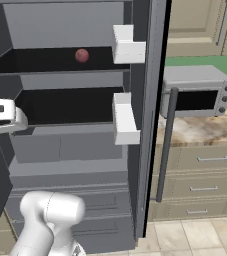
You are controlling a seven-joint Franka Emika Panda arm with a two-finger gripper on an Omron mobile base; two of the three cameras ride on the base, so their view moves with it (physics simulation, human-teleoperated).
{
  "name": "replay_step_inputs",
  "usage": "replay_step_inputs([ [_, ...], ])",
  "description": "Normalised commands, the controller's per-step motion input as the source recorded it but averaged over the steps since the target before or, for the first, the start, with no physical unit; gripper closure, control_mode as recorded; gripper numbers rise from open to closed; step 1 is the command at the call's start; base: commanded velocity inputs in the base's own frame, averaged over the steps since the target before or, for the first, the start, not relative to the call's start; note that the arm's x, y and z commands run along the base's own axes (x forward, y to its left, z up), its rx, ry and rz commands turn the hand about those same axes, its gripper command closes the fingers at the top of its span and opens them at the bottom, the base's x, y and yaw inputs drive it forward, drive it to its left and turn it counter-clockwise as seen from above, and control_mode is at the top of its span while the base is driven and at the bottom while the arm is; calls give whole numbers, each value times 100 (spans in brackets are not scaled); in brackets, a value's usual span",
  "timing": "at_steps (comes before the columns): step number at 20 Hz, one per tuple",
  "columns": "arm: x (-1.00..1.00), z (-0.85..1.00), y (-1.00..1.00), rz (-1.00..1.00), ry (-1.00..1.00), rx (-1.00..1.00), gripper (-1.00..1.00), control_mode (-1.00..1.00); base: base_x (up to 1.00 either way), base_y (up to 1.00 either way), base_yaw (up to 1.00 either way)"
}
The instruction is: Grab the garlic and onion from the fridge, place them in the blender, close the lid, and turn on the blender to create a marinade.
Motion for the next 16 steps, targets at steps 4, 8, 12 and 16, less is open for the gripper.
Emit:
replay_step_inputs([
  [4,27,0,0,0,2,0,-100,-100,36,0,0],
  [8,0,0,0,0,0,0,-100,-100,0,0,0],
  [12,0,17,-16,-5,-8,0,-100,-100,0,0,0],
  [16,0,55,-19,-12,-23,0,-100,-100,0,0,0],
])
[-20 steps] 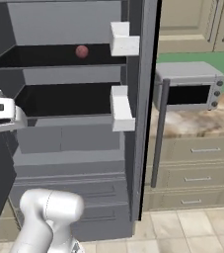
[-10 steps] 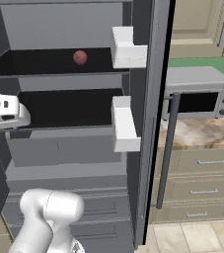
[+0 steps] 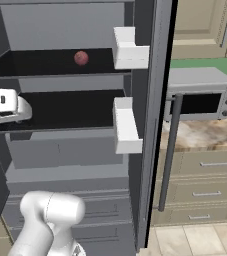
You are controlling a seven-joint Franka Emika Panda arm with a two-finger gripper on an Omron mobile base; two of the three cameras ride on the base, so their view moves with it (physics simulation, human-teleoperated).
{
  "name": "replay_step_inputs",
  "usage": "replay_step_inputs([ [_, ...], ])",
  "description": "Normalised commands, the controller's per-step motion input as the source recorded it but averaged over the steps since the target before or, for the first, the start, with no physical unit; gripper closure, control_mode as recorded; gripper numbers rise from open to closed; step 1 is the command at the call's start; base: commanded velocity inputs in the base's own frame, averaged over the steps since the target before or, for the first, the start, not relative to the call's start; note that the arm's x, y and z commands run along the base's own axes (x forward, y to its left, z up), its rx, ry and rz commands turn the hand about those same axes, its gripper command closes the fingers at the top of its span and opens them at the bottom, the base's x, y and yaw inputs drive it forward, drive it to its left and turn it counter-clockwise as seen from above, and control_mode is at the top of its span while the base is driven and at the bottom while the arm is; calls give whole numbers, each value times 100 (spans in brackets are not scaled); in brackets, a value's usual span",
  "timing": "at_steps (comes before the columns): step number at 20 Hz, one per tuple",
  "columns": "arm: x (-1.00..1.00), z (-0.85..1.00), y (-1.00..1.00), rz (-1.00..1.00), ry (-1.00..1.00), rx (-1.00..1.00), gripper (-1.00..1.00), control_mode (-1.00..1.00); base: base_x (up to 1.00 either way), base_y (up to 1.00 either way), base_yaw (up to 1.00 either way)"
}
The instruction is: Grab the garlic and onion from the fridge, place them in the blender, close the lid, and turn on the blender to create a marinade.
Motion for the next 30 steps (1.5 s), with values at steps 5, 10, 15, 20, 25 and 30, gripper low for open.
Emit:
replay_step_inputs([
  [5,8,56,-11,-18,-13,7,-100,-100,0,0,0],
  [10,44,62,-33,-11,15,16,-100,-100,0,0,0],
  [15,25,49,-18,-4,12,11,-100,-100,0,0,0],
  [20,0,2,0,0,-6,-4,-100,-100,0,0,0],
  [25,37,-15,-2,-5,-32,-25,-100,-100,0,0,0],
  [30,35,3,-9,-4,-7,2,-100,-100,0,0,0],
])
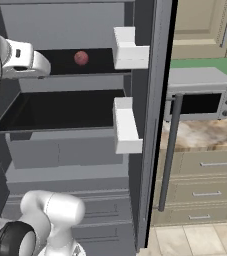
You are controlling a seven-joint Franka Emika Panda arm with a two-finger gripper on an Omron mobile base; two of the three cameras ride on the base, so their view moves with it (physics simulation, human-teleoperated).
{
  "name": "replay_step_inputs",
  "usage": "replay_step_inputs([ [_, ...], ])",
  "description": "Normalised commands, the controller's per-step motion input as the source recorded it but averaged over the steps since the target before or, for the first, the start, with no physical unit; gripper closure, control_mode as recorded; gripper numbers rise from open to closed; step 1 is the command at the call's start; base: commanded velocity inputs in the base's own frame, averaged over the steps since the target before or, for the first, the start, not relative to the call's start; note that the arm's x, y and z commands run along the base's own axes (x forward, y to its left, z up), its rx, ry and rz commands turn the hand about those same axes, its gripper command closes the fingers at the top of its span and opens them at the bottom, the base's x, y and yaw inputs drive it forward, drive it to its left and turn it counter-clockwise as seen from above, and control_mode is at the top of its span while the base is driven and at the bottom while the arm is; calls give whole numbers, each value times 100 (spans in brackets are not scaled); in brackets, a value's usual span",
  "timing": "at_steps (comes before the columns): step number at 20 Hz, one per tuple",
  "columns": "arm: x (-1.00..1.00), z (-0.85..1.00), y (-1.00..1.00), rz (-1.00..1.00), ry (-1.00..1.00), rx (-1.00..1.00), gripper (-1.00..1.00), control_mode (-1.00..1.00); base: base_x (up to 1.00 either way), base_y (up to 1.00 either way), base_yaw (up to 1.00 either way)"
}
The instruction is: Grab the garlic and onion from the fridge, place them in the blender, close the lid, and turn on the blender to create a marinade.
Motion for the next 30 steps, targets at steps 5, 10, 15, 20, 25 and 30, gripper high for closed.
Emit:
replay_step_inputs([
  [5,68,0,-17,-7,1,3,-100,-100,0,0,0],
  [10,79,0,-9,-8,6,0,-100,-100,0,0,0],
  [15,81,0,0,-9,5,1,-100,-100,0,0,0],
  [20,62,0,0,-3,4,0,-100,-100,0,0,0],
  [25,50,-3,0,0,5,2,-100,-100,0,0,0],
  [30,48,-14,0,0,6,6,-100,-100,0,0,0],
])
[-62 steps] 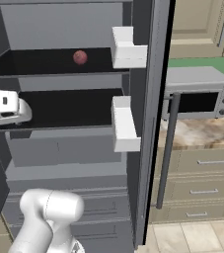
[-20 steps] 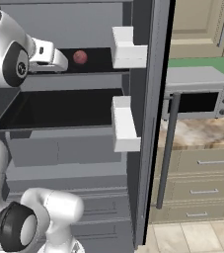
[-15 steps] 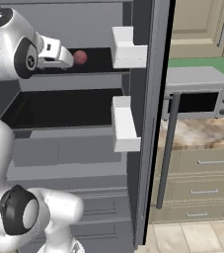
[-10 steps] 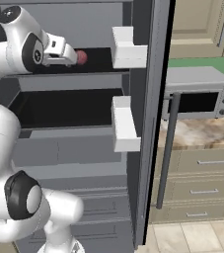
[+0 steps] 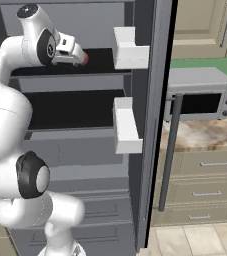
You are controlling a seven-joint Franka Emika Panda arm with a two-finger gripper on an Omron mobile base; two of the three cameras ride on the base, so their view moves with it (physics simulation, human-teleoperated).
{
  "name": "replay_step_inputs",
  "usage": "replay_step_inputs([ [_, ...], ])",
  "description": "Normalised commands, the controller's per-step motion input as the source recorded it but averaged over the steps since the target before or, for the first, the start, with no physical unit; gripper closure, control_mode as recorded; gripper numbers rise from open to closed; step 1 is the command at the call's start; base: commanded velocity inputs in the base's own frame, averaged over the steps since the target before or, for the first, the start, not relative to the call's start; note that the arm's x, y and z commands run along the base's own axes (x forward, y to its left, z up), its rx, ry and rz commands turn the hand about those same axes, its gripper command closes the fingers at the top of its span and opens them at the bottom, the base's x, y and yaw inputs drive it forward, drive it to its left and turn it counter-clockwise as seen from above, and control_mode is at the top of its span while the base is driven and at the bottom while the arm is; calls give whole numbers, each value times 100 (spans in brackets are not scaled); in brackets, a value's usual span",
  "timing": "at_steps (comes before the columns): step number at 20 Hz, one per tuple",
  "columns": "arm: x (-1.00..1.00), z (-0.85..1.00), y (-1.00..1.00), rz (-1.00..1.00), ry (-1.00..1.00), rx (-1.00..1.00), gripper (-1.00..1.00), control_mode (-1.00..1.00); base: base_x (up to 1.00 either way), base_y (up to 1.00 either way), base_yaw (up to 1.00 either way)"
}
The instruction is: Grab the garlic and onion from the fridge, place them in the blender, close the lid, and turn on the blender to create a marinade.
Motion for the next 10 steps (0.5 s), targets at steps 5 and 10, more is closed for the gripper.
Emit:
replay_step_inputs([
  [5,36,-10,0,0,2,5,-100,-100,0,0,0],
  [10,41,-6,4,0,0,0,-100,-100,0,0,0],
])
